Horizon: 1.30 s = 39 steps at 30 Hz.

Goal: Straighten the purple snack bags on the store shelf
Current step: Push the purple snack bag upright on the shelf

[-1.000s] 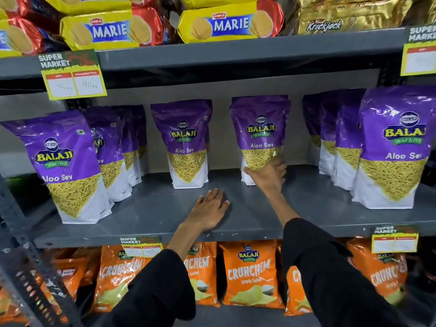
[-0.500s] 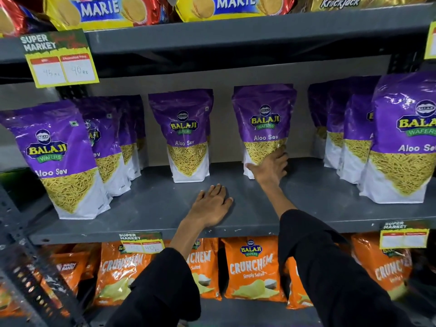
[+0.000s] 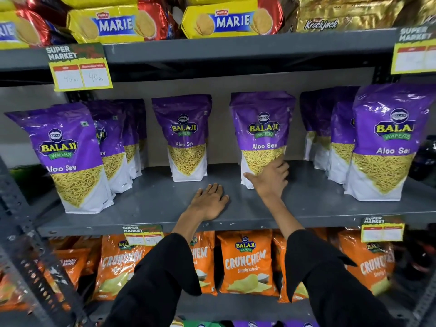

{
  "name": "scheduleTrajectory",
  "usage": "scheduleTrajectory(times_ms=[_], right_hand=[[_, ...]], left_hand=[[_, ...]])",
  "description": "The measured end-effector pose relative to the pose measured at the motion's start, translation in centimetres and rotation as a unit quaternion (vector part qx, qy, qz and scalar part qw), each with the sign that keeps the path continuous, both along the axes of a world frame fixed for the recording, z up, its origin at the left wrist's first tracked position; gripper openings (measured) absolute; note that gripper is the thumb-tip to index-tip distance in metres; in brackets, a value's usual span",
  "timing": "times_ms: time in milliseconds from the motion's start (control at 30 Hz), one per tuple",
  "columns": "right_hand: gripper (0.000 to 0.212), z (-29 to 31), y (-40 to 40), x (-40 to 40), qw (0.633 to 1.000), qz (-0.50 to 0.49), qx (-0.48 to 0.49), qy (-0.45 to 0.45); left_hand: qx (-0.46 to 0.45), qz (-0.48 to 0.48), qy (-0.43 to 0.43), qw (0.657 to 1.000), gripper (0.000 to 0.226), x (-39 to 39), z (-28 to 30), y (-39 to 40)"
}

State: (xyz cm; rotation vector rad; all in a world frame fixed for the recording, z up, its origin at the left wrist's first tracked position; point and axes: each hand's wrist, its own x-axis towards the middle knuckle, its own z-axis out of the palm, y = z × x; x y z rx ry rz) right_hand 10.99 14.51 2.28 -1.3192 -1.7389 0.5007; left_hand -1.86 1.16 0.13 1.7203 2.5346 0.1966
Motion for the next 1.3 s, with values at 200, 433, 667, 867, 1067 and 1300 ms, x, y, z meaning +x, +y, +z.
scheduleTrajectory(times_ms=[200, 433, 667, 867, 1067, 1300], right_hand=[[0.134, -1.0, -2.8, 2.7, 1.000, -0.004, 0.028, 0.001], [0.129, -1.5, -5.6, 5.3, 0.999, -0.008, 0.044, -0.001], [0.128, -1.6, -7.6, 7.1, 0.999, -0.018, 0.047, 0.001], [0.125, -1.6, -8.6, 8.0, 0.998, -0.016, 0.053, 0.005], [0.122, -1.8, -9.1, 8.6, 0.998, -0.011, 0.056, 0.014], [0.125, -1.8, -9.4, 9.1, 0.998, -0.012, 0.064, 0.017]], left_hand=[[-0.007, 0.005, 0.007, 1.000, 0.065, 0.3, 0.1, -0.1], [-0.008, 0.011, 0.012, 1.000, 0.066, 0.6, 0.2, -0.3], [0.015, 0.004, 0.013, 1.000, 0.062, 0.8, 0.2, -0.5], [0.024, 0.004, 0.017, 1.000, 0.061, 0.7, 0.1, -0.6], [0.052, 0.012, 0.022, 0.998, 0.051, 1.0, 0.1, -1.1], [0.063, 0.002, 0.017, 0.998, 0.051, 1.0, 0.1, -0.9]])
